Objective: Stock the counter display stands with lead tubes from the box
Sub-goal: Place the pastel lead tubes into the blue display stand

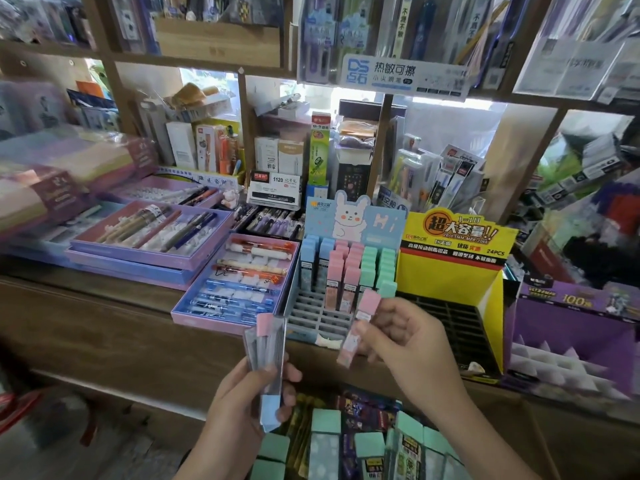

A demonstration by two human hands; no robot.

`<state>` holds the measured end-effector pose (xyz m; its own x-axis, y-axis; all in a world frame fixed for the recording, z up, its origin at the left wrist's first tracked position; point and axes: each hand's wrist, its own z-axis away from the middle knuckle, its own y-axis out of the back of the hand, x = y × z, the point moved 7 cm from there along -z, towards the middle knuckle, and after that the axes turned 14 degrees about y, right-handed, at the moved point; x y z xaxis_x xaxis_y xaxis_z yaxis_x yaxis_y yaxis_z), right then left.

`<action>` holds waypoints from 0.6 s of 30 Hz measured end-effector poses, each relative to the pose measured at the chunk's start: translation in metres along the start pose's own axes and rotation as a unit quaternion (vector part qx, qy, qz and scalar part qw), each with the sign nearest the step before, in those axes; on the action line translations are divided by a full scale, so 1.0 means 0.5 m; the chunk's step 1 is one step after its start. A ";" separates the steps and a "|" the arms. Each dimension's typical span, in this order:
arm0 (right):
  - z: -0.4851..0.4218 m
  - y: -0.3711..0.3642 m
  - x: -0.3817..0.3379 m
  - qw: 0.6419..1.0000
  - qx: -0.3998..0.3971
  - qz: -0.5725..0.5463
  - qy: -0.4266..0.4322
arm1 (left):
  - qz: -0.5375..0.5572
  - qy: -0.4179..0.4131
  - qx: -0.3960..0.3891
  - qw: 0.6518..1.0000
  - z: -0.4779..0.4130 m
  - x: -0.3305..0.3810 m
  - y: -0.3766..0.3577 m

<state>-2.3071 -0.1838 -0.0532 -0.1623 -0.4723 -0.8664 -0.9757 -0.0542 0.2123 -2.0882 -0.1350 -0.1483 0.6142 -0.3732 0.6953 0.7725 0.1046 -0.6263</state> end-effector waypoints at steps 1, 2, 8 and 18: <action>-0.011 0.003 -0.003 1.000 0.012 0.005 0.011 | 0.004 0.003 -0.001 1.000 -0.001 -0.001 0.001; -0.021 0.006 -0.006 0.999 0.024 0.013 0.022 | 0.008 0.006 -0.004 1.000 -0.003 -0.002 0.003; -0.065 -0.002 -0.002 0.995 0.051 0.069 0.049 | 0.013 0.019 -0.022 0.999 -0.006 -0.002 0.009; -0.070 -0.032 0.018 0.991 0.011 0.124 0.053 | 0.022 0.022 -0.030 0.999 -0.005 0.000 0.003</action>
<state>-2.2879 -0.2181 -0.0487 -0.3824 -0.5590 -0.7357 -0.9109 0.0946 0.4016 -2.0875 -0.1371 -0.1501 0.6390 -0.4106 0.6505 0.7325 0.0666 -0.6775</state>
